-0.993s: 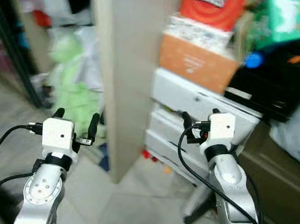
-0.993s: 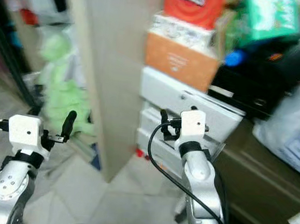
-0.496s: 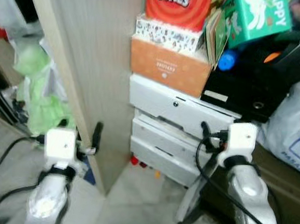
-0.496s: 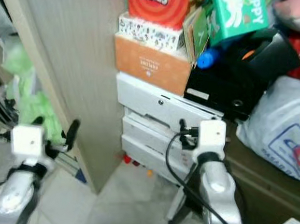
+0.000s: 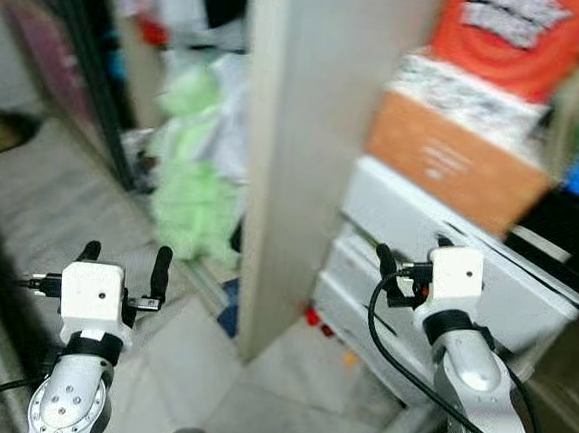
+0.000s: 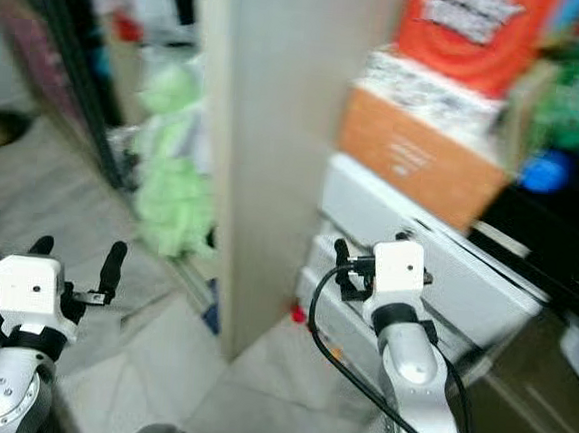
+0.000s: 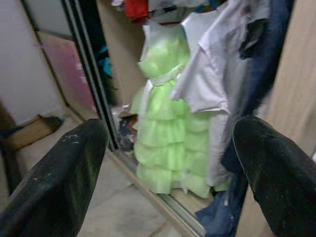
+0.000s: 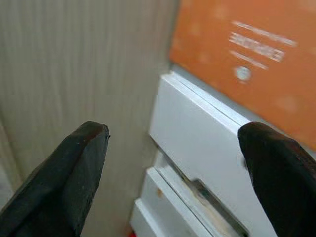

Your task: Clean up the room

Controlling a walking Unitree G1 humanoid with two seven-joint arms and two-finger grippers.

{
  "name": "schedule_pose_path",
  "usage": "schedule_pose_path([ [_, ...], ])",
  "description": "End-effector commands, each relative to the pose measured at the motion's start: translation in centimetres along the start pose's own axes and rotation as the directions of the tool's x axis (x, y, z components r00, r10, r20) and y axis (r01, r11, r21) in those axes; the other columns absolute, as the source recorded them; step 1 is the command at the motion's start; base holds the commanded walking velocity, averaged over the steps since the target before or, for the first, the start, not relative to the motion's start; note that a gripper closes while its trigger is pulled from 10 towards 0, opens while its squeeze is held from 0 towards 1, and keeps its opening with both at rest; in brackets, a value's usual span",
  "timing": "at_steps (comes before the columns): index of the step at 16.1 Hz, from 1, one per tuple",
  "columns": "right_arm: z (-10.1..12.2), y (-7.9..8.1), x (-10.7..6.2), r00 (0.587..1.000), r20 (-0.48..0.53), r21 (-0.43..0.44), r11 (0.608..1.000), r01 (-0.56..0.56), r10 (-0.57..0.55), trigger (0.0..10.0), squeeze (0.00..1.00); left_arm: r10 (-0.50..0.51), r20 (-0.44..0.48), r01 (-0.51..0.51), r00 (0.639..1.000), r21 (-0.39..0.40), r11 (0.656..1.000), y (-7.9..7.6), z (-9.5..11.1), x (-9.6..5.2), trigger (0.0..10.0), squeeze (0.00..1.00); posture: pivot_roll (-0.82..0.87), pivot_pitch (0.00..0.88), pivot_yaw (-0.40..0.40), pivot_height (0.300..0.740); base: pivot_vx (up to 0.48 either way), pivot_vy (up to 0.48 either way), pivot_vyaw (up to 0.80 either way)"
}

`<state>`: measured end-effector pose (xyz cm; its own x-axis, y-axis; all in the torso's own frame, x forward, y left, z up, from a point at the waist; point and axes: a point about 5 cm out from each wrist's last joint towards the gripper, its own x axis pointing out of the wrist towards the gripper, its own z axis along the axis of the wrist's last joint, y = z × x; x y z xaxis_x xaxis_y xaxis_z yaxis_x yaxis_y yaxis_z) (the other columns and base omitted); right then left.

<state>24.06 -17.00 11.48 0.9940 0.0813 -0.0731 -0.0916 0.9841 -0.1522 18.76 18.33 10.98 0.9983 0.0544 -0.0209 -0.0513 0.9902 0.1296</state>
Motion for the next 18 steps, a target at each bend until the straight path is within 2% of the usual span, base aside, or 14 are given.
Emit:
schedule_pose_path([
  [1, 0.7, -0.1, 0.1, 1.0, 0.021, -0.006, 1.0, 0.008, -0.008, 10.0, 0.0, -0.006, 0.022, 0.006, 1.0, 0.008, 1.0, -0.1, 0.5, 0.1, 10.0, 0.0, -0.05, 0.0, -0.05, 0.74, 0.0, 0.0, 0.8],
  [3, 0.7, 0.1, 0.0, 1.0, 0.01, -0.002, 1.0, -0.021, 0.022, 10.0, 0.0, -0.02, 0.019, 0.02, 1.0, 0.009, 1.0, -0.3, 0.5, 0.1, 10.0, 0.0, -0.05, 0.0, -0.05, 0.74, 0.0, 0.0, 0.8],
  [5, -0.5, 0.3, -0.6, 0.99, -0.096, -0.027, 0.994, -0.106, 0.103, 10.0, 0.0, -0.062, -0.006, 0.062, 0.998, 0.017, 0.998, -0.5, 0.3, -0.2, 10.0, 0.0, -0.05, 0.0, -0.051, 0.74, 0.0, 0.0, 0.8],
  [6, -1.9, 0.2, -1.4, 0.961, -0.219, -0.039, 0.983, -0.181, 0.169, 10.0, 0.0, -0.08, -0.036, 0.081, 0.996, 0.015, 0.997, -0.5, -0.1, -0.8, 10.0, 0.0, -0.05, 0.0, -0.051, 0.74, 0.0, 0.0, 0.8],
  [7, -2.6, 0.4, -1.8, 0.93, -0.292, -0.017, 0.971, -0.24, 0.224, 10.0, 0.0, -0.085, -0.045, 0.086, 0.995, 0.017, 0.996, -0.4, -0.2, -1.1, 10.0, 0.0, -0.05, 0.0, -0.05, 0.74, 0.0, 0.0, 0.8],
  [9, -3.4, 1.1, -2.7, 0.842, -0.372, 0.032, 0.912, -0.408, 0.39, 10.0, 0.0, -0.093, -0.063, 0.095, 0.994, 0.021, 0.995, -0.5, -0.6, -1.4, 10.0, 0.0, -0.06, 0.0, -0.052, 0.74, 0.0, 0.0, 0.8],
  [12, -3.2, 1.9, -2.8, 0.759, -0.383, 0.122, 0.843, -0.523, 0.526, 10.0, 0.0, -0.099, -0.054, 0.1, 0.994, 0.024, 0.995, -0.7, -0.4, -0.7, 10.0, 0.0, -0.06, 0.0, -0.054, 0.74, 0.0, 0.0, 0.8],
  [14, -1.6, 3.0, -2.6, 0.669, -0.332, 0.133, 0.735, -0.665, 0.665, 10.0, 0.0, -0.113, -0.054, 0.114, 0.992, 0.022, 0.993, -0.7, -0.3, -0.5, 10.0, 0.0, -0.06, 0.0, -0.056, 0.74, 0.0, 0.0, 0.8],
  [18, -0.3, 4.0, -2.1, 0.632, -0.254, 0.13, 0.673, -0.728, 0.732, 10.0, 0.0, -0.122, -0.058, 0.124, 0.991, 0.02, 0.992, -0.9, -0.4, -0.4, 10.0, 0.0, -0.05, 0.0, -0.059, 0.74, 0.0, 0.0, 0.8],
])
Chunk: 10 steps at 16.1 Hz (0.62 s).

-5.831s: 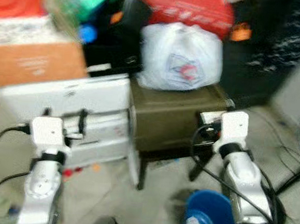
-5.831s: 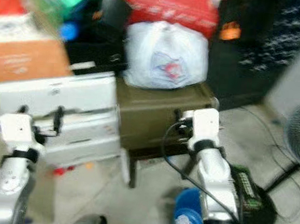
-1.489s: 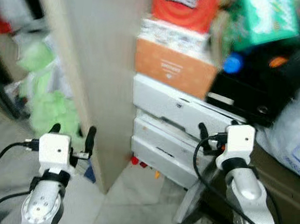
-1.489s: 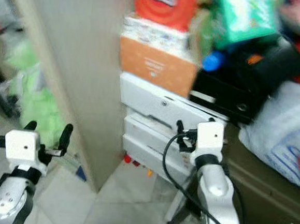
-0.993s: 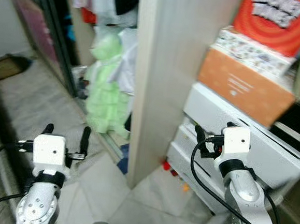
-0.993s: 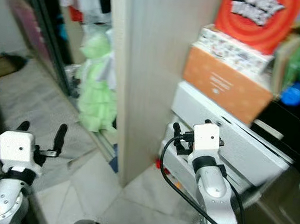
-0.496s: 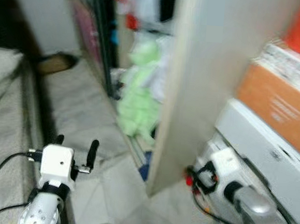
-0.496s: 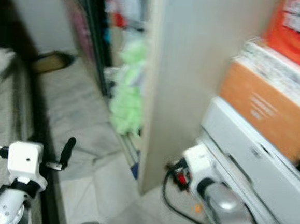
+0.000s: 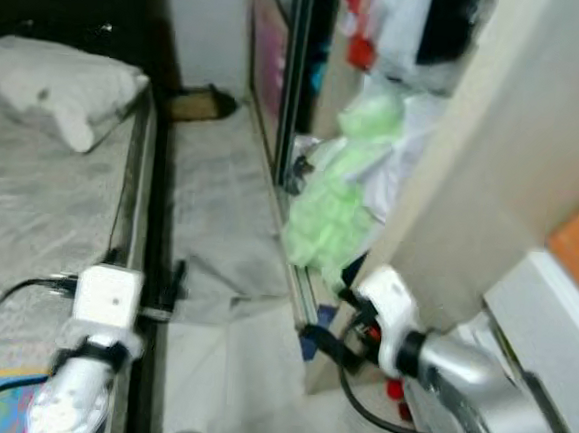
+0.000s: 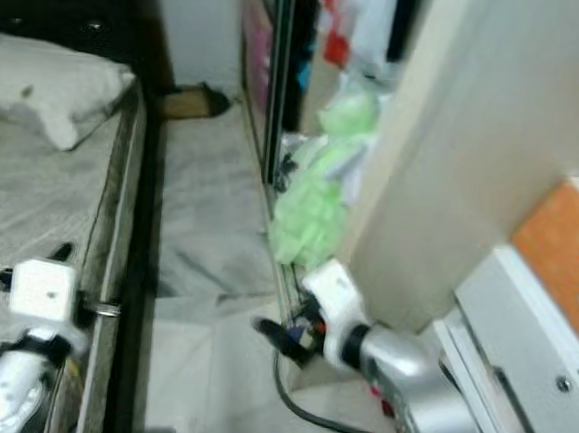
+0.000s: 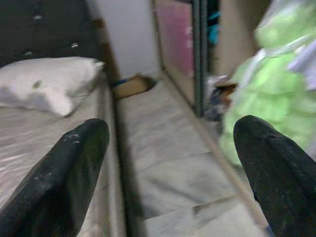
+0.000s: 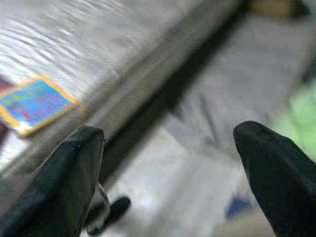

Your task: Clean up the room

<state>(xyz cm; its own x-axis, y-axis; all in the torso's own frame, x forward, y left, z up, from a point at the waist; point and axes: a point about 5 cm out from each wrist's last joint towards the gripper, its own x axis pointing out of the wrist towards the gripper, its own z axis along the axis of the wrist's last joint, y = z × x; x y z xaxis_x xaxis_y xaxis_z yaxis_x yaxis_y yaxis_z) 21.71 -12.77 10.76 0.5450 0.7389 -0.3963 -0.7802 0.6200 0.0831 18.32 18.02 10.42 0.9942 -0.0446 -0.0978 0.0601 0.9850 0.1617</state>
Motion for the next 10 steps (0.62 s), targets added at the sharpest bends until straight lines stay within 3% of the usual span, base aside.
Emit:
schedule_pose_path([
  [1, 0.0, -0.4, -0.4, 1.0, 0.001, 0.004, 1.0, -0.001, 0.001, 10.0, 0.0, -0.018, 0.005, 0.018, 1.0, -0.016, 1.0, -0.5, 0.2, 0.1, 10.0, 0.0, -0.05, 0.0, -0.059, 0.74, 0.0, 0.0, 0.8],
  [3, 1.0, -1.1, -0.3, 0.997, 0.061, -0.028, 0.999, 0.039, -0.037, 10.0, 0.0, -0.022, 0.008, 0.022, 1.0, -0.017, 1.0, -0.6, 0.2, 0.2, 10.0, 0.0, -0.05, 0.0, -0.067, 0.74, 0.0, 0.0, 0.8],
  [5, 1.7, -2.4, 0.1, 0.979, 0.125, -0.013, 0.986, 0.164, -0.162, 10.0, 0.0, -0.025, 0.014, 0.025, 1.0, -0.018, 1.0, -0.7, 0.3, 0.3, 10.0, 0.0, -0.04, 0.0, -0.07, 0.74, 0.0, 0.0, 0.8],
  [6, 2.2, -3.3, 0.4, 0.948, 0.18, -0.011, 0.963, 0.269, -0.263, 10.0, 0.0, -0.018, 0.02, 0.019, 1.0, -0.015, 1.0, -0.7, 0.3, 0.3, 10.0, 0.0, -0.04, 0.0, -0.07, 0.74, 0.0, 0.0, 0.8],
  [10, 3.2, -4.2, 0.9, 0.877, 0.27, 0.01, 0.912, 0.411, -0.398, 10.0, 0.0, 0.024, 0.038, -0.023, 0.999, -0.007, 1.0, -0.3, 0.7, 0.6, 10.0, 0.0, -0.04, 0.0, -0.062, 0.74, 0.0, 0.0, 0.8],
])
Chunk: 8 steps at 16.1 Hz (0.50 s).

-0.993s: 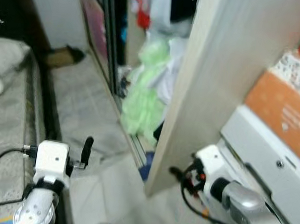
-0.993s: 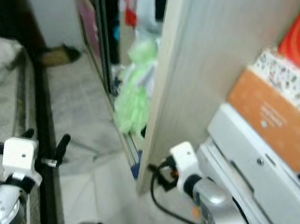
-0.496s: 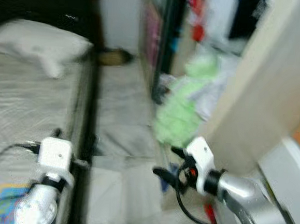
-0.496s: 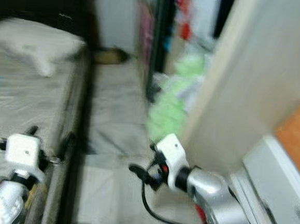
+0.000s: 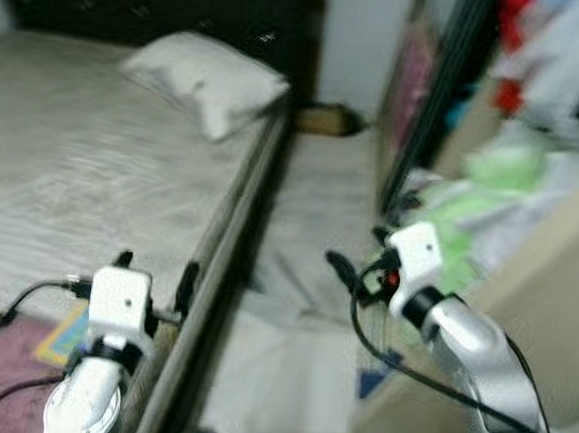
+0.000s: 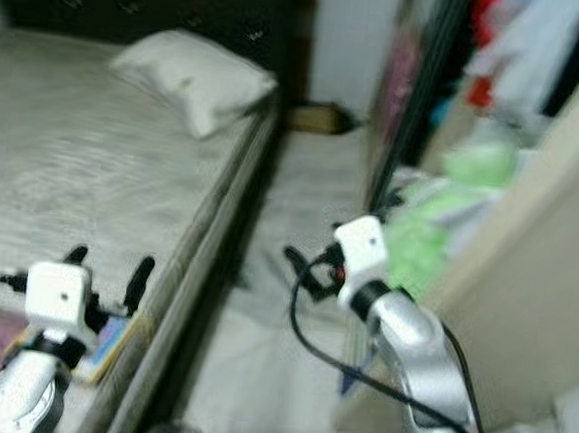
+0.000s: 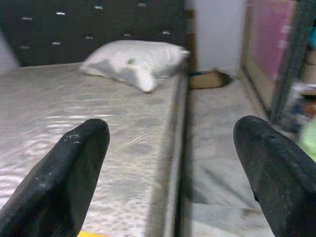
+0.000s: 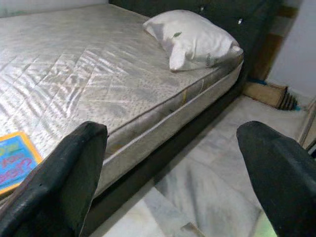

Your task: Clean up the room

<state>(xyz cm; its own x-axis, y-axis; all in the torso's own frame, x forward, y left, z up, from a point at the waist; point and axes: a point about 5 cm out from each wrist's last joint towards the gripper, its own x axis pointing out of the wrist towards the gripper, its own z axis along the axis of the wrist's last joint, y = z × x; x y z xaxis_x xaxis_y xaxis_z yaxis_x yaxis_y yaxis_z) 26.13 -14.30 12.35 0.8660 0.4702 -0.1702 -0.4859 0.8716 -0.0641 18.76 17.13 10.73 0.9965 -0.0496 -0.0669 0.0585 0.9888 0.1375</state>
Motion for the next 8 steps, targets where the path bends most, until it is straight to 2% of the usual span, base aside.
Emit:
schedule_pose_path([
  [1, 0.9, 0.1, 0.6, 0.998, 0.06, -0.015, 0.999, 0.034, -0.033, 10.0, 0.0, 0.032, 0.012, -0.032, 0.999, 0.022, 0.999, 0.5, 0.3, 0.2, 10.0, 0.0, -0.04, 0.0, -0.062, 0.74, 0.0, 0.0, 0.8],
  [4, 0.9, -0.4, 0.8, 0.987, 0.088, 0.036, 0.99, 0.134, -0.136, 10.0, 0.0, 0.05, 0.016, -0.05, 0.999, 0.016, 0.999, 0.4, 0.4, 0.5, 10.0, 0.0, -0.04, 0.0, -0.055, 0.74, 0.0, 0.0, 0.8],
  [8, 1.0, -1.0, 0.8, 0.973, 0.112, 0.029, 0.98, 0.198, -0.2, 10.0, 0.0, 0.085, 0.042, -0.086, 0.995, 0.013, 0.996, 0.6, 0.8, 1.0, 10.0, 0.0, -0.04, 0.0, -0.053, 0.74, 0.0, 0.0, 0.8],
])
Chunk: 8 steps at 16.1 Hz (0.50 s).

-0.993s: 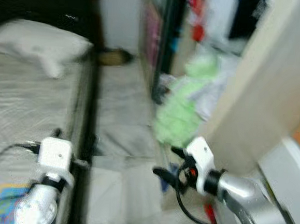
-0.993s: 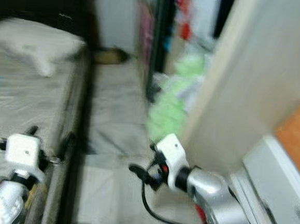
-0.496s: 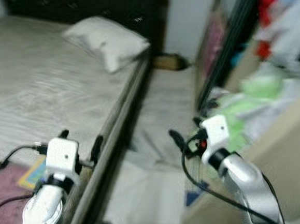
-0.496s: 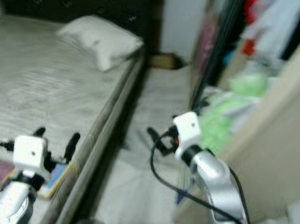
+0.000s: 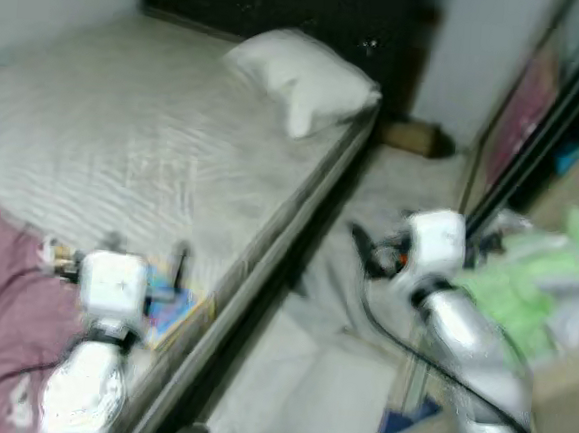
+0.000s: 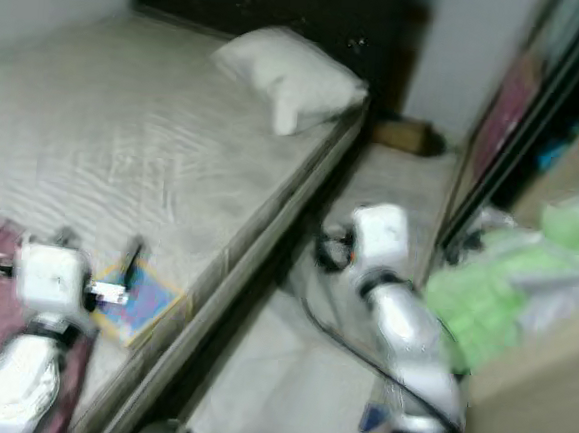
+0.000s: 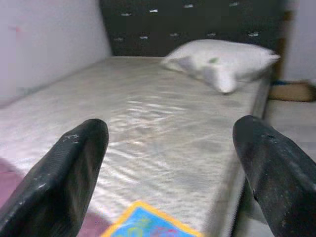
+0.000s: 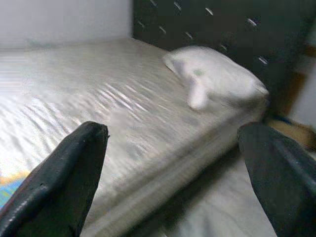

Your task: Clean up the room

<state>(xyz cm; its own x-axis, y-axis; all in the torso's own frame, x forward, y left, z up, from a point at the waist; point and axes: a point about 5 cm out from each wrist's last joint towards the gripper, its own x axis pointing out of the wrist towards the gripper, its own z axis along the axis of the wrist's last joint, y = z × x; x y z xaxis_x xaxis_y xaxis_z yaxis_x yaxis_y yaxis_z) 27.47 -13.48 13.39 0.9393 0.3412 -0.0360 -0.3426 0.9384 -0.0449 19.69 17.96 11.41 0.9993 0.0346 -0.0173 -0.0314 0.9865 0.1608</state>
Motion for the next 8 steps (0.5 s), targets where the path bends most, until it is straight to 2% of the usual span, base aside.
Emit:
schedule_pose_path([
  [1, -0.14, -1.23, -0.35, 0.999, -0.004, -0.023, 0.998, 0.054, -0.054, 10.0, 0.0, 0.002, 0.003, -0.002, 1.0, -0.008, 1.0, -0.3, 0.15, 0.17, 10.0, 0.0, -0.04, 0.0, -0.055, 0.74, 0.0, 0.0, 0.8],
  [8, 0.01, -1.34, -0.1, 0.995, 0.025, -0.032, 0.995, 0.095, -0.094, 10.0, 0.0, 0.026, 0.008, -0.026, 1.0, -0.012, 1.0, -0.22, 0.26, 0.41, 10.0, 0.0, -0.04, 0.0, -0.056, 0.74, 0.0, 0.0, 0.8],
])
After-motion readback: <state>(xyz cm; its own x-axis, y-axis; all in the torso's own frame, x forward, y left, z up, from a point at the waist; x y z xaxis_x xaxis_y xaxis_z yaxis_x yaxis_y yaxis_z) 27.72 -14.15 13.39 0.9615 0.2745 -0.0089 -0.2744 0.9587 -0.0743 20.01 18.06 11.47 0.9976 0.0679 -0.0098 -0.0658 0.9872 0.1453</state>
